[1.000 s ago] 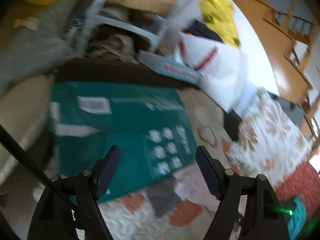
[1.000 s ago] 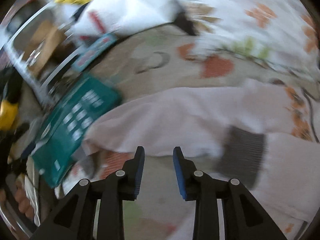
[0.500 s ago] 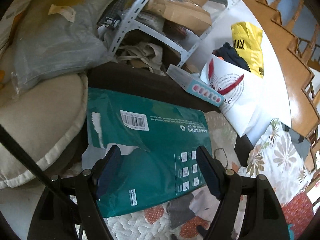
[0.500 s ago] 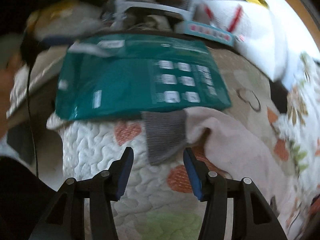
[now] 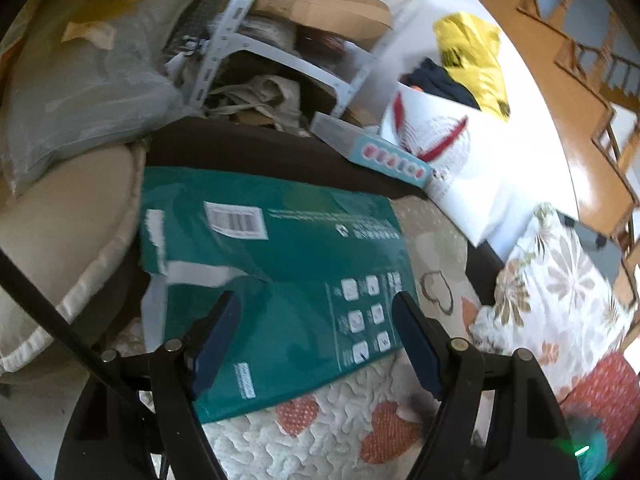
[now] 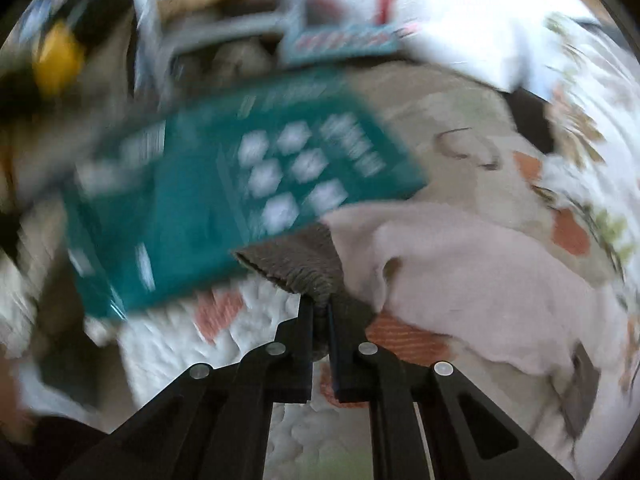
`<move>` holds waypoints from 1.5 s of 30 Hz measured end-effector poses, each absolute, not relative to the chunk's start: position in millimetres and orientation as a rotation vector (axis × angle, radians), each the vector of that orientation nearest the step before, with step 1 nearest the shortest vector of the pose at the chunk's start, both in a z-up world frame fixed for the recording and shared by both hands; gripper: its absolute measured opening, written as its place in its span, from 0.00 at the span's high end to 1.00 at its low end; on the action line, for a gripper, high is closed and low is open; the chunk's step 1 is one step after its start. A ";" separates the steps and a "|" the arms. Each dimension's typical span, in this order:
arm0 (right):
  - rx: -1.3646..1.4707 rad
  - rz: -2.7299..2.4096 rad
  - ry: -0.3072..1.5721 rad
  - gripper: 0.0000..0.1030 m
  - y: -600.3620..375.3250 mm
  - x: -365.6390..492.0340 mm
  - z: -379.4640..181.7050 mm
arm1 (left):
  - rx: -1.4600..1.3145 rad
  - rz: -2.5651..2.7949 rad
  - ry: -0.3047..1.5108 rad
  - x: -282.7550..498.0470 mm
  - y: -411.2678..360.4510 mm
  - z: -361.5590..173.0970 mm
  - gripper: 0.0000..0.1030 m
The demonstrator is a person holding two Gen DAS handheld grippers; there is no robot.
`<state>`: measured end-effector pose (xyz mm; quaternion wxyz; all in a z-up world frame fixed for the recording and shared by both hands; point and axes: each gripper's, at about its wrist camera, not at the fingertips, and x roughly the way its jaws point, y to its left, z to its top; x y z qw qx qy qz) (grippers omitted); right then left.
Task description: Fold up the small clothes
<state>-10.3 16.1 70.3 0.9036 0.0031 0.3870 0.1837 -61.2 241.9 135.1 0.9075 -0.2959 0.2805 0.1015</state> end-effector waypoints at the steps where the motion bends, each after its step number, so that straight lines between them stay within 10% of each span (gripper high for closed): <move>1: 0.080 0.354 0.777 0.93 -10.4 -14.8 86.5 | -0.592 0.193 0.587 -60.3 235.1 134.8 0.26; 19: 0.557 -0.560 0.793 0.93 -437.4 -188.7 47.5 | -0.248 -0.090 0.761 -53.8 79.4 109.8 0.24; 45: 0.643 -0.410 0.719 0.50 -447.5 -320.0 -25.9 | 0.054 -0.350 1.044 -41.6 -84.9 22.5 0.24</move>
